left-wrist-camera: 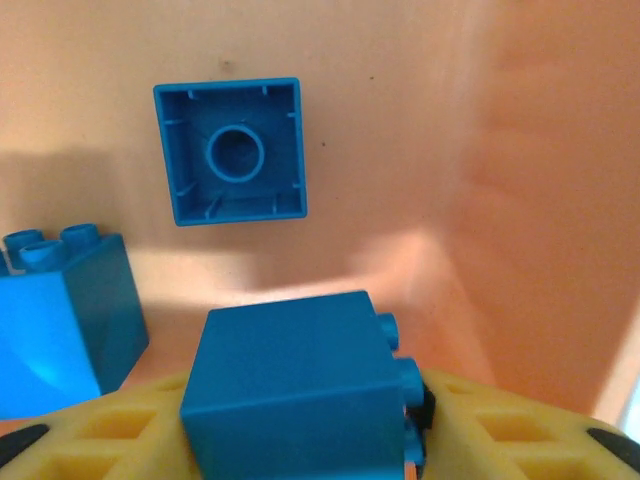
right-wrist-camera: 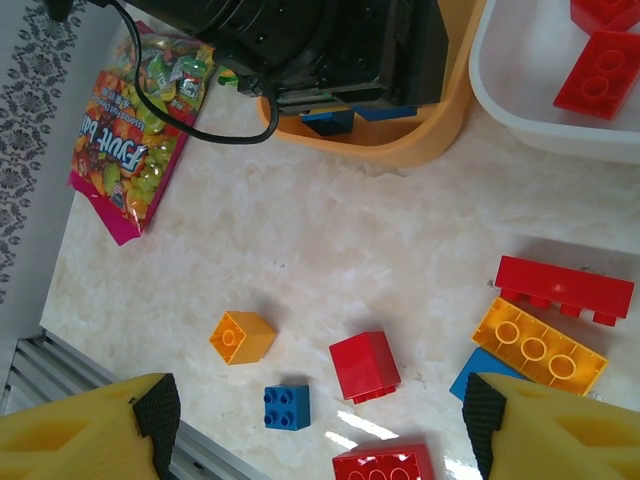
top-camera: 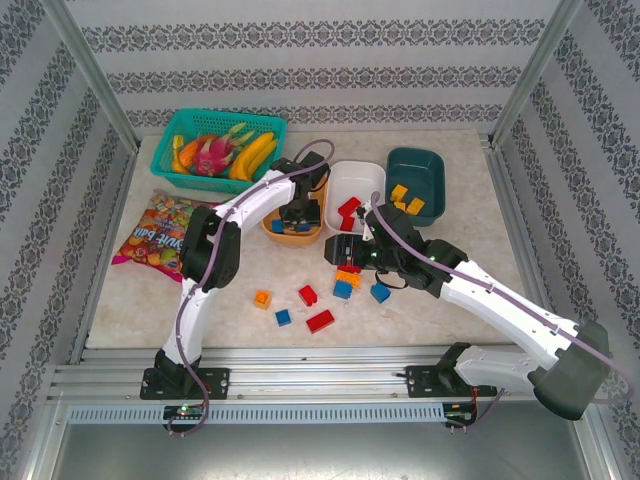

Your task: Sort the legos into containers by color

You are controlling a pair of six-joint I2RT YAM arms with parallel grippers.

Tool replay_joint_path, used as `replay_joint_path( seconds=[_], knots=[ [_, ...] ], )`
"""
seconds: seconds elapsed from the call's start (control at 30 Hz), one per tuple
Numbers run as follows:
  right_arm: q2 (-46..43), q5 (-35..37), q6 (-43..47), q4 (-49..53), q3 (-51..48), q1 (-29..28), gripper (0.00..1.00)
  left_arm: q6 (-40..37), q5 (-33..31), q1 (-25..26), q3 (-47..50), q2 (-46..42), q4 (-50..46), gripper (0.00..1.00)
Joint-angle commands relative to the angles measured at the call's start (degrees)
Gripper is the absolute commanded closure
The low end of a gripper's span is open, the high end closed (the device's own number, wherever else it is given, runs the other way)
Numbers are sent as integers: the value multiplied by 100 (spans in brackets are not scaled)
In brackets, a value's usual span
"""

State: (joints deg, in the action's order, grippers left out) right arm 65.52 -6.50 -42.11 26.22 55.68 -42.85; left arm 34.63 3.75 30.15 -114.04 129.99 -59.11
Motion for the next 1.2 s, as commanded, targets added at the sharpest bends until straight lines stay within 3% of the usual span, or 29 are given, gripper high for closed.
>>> replay_joint_path(
  seconds=[0.0,0.13,0.4,0.57,0.83,1.03,1.17],
  knots=[
    [71,-107,-48,-148,64,58,23,-79,34,-108,-193,39,-229,40],
    [109,-7,213,38,163,-42,23,-53,-139,-115,-207,-282,-211,31],
    [539,324,1221,376,511,-702,24,300,-566,-113,426,-1755,-119,26],
    [1285,438,1864,504,801,-1467,24,615,-923,-115,1848,-3454,124,19],
    [2522,428,2165,341,1346,-2397,22,1045,-1482,-110,4477,-6893,178,12],
    [3778,303,2477,637,2240,-2468,16,1418,-1373,-114,5537,-9050,-313,9],
    [4538,415,2693,1109,2942,-2359,15,1636,-1323,-115,5747,-9976,-694,7]
  ],
)
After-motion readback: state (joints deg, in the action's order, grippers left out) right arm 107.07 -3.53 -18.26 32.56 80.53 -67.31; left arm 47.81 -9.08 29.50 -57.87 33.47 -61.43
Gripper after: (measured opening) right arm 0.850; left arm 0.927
